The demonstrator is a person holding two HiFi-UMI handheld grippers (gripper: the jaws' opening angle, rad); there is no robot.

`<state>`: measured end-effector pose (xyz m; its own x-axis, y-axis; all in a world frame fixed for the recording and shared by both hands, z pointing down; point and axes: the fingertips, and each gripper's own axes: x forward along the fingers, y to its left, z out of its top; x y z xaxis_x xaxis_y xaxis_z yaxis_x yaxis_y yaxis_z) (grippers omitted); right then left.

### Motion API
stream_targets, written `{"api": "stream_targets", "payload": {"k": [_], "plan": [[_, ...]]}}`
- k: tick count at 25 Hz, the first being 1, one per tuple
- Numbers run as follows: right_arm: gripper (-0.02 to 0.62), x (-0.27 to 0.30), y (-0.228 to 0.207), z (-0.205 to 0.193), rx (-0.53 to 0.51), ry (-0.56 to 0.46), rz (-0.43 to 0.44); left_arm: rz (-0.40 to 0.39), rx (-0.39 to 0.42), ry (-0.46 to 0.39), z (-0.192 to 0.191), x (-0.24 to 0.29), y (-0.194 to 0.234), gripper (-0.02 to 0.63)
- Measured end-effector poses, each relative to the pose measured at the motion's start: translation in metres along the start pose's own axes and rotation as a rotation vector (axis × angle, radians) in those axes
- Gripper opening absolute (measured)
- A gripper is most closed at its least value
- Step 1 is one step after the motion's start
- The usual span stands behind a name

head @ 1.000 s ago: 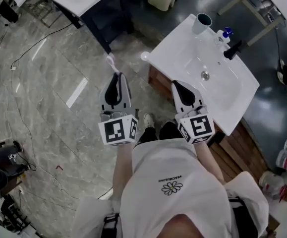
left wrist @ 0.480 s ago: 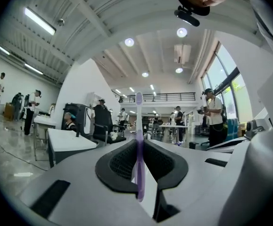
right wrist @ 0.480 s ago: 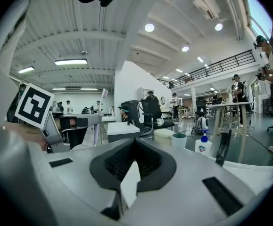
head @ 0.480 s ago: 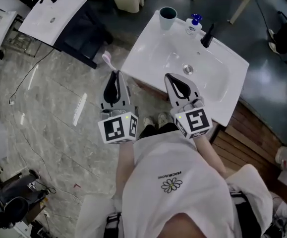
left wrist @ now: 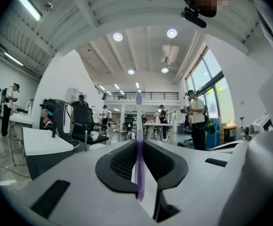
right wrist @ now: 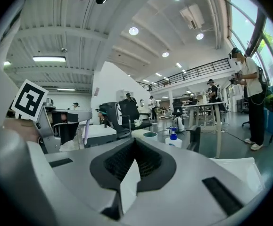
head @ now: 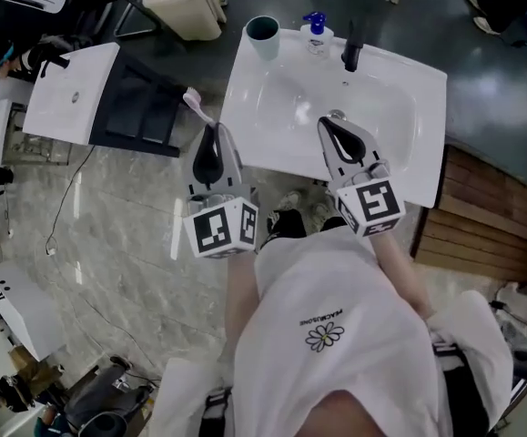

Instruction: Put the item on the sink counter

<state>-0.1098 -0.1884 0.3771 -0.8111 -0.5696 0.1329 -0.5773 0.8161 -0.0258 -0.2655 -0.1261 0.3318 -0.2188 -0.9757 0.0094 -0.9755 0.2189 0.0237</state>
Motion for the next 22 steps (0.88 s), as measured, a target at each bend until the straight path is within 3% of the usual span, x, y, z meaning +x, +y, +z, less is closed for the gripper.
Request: {"api": "stream_targets", "payload": {"k": [7, 13, 22], "plan": [[0.011, 0.016, 0.000, 0.012, 0.013, -0.021, -0.126, -0.125, 0.014, 0.016, 0.010, 0.045, 0.016, 0.054], [0.011, 0.025, 0.007, 0.015, 0.028, -0.027, -0.166, -0.186, 0.028, 0.016, 0.008, 0.062, 0.020, 0.054], [0.011, 0.027, 0.010, 0.012, 0.034, -0.009, -0.214, -0.244, -0.019, 0.042, 0.001, 0.072, 0.024, 0.054]]}}
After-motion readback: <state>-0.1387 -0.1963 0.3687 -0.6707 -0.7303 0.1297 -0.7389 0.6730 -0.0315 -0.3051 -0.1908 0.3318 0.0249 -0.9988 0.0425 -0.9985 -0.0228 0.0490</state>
